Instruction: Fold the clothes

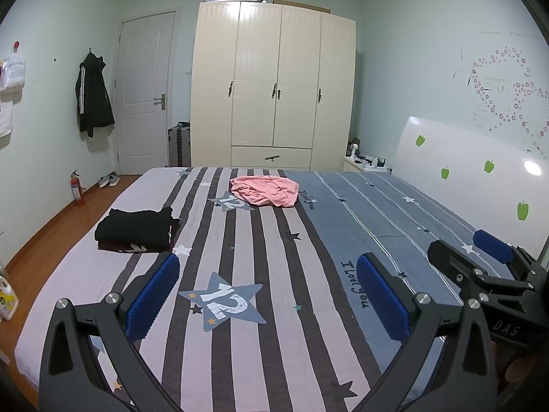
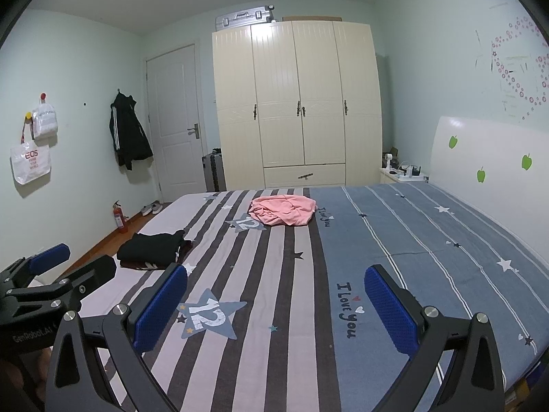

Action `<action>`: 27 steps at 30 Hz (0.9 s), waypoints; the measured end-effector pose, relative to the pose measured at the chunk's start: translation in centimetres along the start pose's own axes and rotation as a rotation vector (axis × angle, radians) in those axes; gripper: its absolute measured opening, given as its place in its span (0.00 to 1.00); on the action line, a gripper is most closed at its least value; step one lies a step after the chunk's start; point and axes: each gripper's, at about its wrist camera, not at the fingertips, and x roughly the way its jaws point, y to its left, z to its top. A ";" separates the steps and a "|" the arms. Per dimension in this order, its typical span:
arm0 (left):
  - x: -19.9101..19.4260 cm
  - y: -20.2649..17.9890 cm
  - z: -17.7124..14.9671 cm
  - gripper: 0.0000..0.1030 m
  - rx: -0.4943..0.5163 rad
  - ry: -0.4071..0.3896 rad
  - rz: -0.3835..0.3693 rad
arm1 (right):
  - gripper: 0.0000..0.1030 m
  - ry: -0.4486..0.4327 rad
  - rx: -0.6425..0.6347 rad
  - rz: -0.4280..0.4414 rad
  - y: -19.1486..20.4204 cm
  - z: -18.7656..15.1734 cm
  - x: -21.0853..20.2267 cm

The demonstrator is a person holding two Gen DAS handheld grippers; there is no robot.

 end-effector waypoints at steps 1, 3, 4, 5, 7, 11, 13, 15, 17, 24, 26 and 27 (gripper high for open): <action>0.0 0.0 0.0 0.99 0.000 0.000 0.000 | 0.99 0.000 0.000 0.000 0.0 0.0 0.0; 0.0 0.0 0.1 0.99 0.000 -0.001 0.001 | 0.99 -0.001 0.001 0.001 0.0 -0.1 0.0; -0.1 -0.1 0.1 0.99 0.000 -0.001 0.001 | 0.99 -0.001 0.001 0.001 0.1 -0.1 0.0; -0.1 -0.1 0.1 0.99 0.000 -0.001 0.001 | 0.99 -0.001 0.001 0.001 0.1 -0.1 0.0; -0.1 -0.1 0.1 0.99 0.000 -0.002 0.001 | 0.99 -0.002 0.002 0.000 0.1 -0.1 0.0; -0.1 -0.2 0.2 0.99 0.000 -0.003 0.002 | 0.99 -0.003 0.002 0.001 0.1 0.0 0.0; -0.1 -0.1 0.2 0.99 0.000 -0.004 0.002 | 0.99 -0.004 0.001 0.000 0.1 0.1 -0.1; -0.1 -0.1 0.2 0.99 0.000 -0.005 0.002 | 0.99 -0.005 0.000 0.000 0.1 0.1 -0.1; -0.1 -0.1 0.2 0.99 0.000 -0.005 0.002 | 0.99 -0.005 -0.001 0.000 0.2 0.2 -0.1; -0.1 -0.1 0.3 0.99 0.000 -0.008 0.002 | 0.99 -0.005 -0.003 0.000 0.0 0.3 0.0; -0.1 -0.1 0.3 0.99 0.000 -0.008 0.003 | 0.99 -0.006 -0.003 -0.001 0.2 0.2 0.0; -0.1 -0.1 0.3 0.99 0.000 -0.009 0.003 | 0.99 -0.006 -0.003 -0.001 0.2 0.2 0.0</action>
